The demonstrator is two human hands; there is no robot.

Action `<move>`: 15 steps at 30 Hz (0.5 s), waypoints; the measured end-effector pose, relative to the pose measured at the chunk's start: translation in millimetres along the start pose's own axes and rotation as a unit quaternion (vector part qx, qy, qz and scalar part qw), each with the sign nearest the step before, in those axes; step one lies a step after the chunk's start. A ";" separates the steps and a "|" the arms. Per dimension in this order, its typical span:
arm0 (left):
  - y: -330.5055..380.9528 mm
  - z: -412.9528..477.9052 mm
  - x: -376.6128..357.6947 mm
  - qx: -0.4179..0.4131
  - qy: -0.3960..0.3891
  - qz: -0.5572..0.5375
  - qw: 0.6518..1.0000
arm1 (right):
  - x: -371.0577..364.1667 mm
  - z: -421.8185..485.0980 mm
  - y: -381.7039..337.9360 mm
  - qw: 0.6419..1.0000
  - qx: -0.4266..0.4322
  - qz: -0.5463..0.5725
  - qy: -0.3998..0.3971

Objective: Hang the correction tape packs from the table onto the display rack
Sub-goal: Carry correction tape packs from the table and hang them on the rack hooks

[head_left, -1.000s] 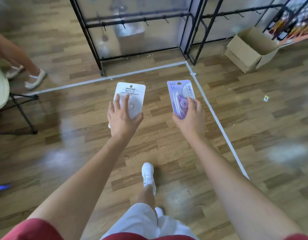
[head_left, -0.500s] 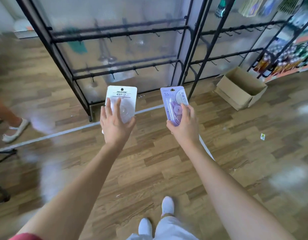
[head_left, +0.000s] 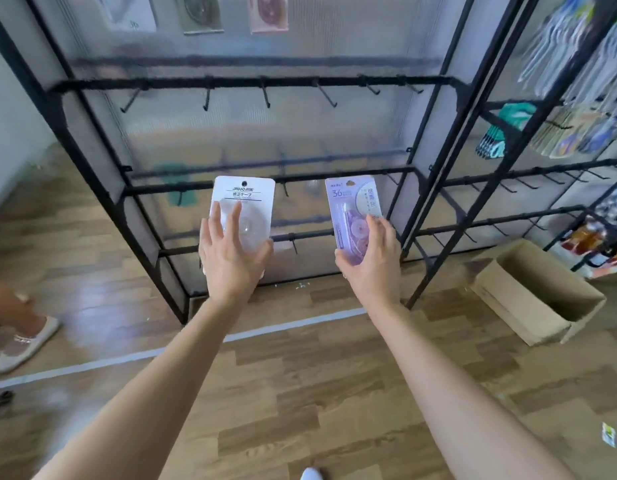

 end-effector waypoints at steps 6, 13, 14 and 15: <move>20.1 99.8 -8.8 -0.017 0.048 -0.002 0.999 | -26.8 106.7 -24.4 0.998 0.046 0.031 0.027; 41.4 195.8 -14.0 -0.066 0.088 -0.016 0.994 | -50.4 197.2 -42.9 0.991 0.074 0.070 0.083; 43.5 207.9 -12.9 -0.071 0.093 -0.016 0.993 | -53.7 208.5 -46.2 0.991 0.076 0.074 0.087; 45.4 219.3 -11.1 -0.075 0.099 -0.016 0.992 | -56.5 219.0 -49.9 0.990 0.077 0.078 0.090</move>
Point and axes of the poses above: each hand's wrist, its own z-axis towards the middle knuckle, its own x-axis out of the back of the hand, y = z × x, the point moved 10 cm from there along z, towards the middle knuckle, and after that the axes turned 3 degrees about x, right-handed, at the moved point
